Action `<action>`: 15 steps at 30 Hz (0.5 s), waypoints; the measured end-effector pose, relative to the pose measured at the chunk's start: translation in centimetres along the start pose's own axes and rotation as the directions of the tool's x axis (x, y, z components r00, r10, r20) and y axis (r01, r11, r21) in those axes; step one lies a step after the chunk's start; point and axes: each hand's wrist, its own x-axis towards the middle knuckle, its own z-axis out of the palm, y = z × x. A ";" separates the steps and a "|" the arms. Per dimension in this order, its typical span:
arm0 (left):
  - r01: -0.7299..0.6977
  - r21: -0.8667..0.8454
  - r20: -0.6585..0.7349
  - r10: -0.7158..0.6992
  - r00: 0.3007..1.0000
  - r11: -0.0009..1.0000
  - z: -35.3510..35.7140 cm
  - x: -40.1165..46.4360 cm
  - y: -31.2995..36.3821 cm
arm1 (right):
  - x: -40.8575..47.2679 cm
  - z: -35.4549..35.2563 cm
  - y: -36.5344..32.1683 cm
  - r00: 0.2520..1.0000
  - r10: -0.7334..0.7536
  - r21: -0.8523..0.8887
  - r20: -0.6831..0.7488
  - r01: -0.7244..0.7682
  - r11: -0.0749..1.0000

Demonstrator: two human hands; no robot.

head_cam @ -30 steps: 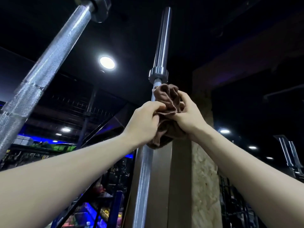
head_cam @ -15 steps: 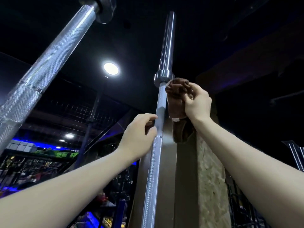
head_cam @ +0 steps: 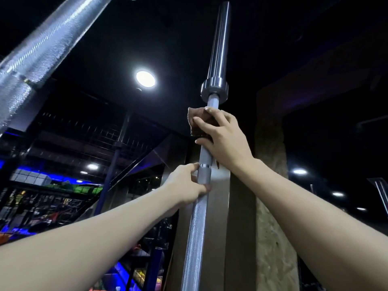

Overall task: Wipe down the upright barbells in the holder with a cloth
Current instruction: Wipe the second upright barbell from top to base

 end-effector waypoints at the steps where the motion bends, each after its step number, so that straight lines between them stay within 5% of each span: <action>1: 0.005 -0.025 0.006 -0.005 1.000 1.000 0.0 0.1 -0.2 | 0.0 0.4 0.1 0.999 0.008 0.024 -0.046 -0.007 1.000; 5: 0.007 -0.098 0.042 -0.003 0.999 0.995 -0.3 0.7 -1.0 | -0.2 2.3 0.1 0.965 0.202 0.387 -0.165 -0.125 0.913; 9: 0.017 -0.131 0.037 -0.012 0.999 0.991 -0.2 0.8 -1.4 | 1.1 2.6 0.8 0.963 0.185 0.404 -0.196 -0.092 0.910; 15: -0.017 -0.136 0.077 0.027 0.997 0.991 -0.2 0.9 -1.5 | 6.7 1.2 2.8 0.972 0.231 0.373 -0.038 -0.201 0.906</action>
